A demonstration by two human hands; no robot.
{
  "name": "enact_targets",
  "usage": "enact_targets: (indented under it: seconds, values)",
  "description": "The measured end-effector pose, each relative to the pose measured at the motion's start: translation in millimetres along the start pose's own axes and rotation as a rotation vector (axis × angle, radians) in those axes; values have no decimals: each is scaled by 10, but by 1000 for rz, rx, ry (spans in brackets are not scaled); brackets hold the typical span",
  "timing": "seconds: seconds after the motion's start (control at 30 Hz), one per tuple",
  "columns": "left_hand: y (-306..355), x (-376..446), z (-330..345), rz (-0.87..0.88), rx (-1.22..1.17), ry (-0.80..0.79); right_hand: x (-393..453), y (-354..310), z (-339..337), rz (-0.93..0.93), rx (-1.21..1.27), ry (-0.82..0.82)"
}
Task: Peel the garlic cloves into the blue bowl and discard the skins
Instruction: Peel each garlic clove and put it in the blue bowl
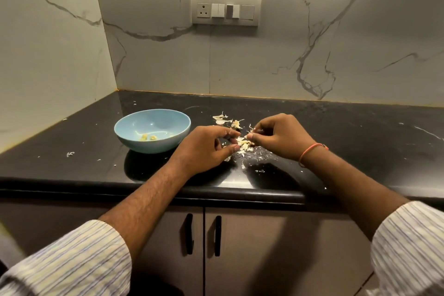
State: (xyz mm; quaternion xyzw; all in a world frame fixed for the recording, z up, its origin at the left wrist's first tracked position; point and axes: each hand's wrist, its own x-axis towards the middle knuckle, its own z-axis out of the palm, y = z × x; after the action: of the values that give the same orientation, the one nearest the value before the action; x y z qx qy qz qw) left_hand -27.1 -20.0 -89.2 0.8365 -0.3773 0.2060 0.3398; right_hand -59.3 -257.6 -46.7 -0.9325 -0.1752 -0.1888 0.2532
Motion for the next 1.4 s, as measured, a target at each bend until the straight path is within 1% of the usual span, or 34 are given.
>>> enact_targets:
  seconds: [0.1,0.17,0.27,0.4,0.53,0.7,0.9,1.17,1.23,1.33,1.4]
  values:
    - [-9,7,-10,-6,-6,14,-7,39,140,29,236,-35]
    - [-28,17,-15,-13,16,35,31,60,189,36,334,-54]
    - [-44,23,-12,-32,12,66,78,78,251,26,407,-67]
    - [-61,31,-2,-58,-14,44,79,158,361,-7,466,-27]
    - [-77,54,9,-122,-112,31,81,189,413,-71,438,30]
    - [-78,67,-22,-157,-183,20,76,221,443,-109,436,104]
    - [-79,62,-39,-193,-208,46,80,242,453,-75,407,186]
    - [-47,48,-51,-223,-212,49,51,199,473,-72,256,306]
    - [-46,45,-52,-226,-211,53,42,179,471,-64,158,332]
    - [-57,43,-46,-215,-207,64,29,162,492,-126,83,325]
    - [-69,43,-46,-218,-200,68,23,159,490,-188,88,264]
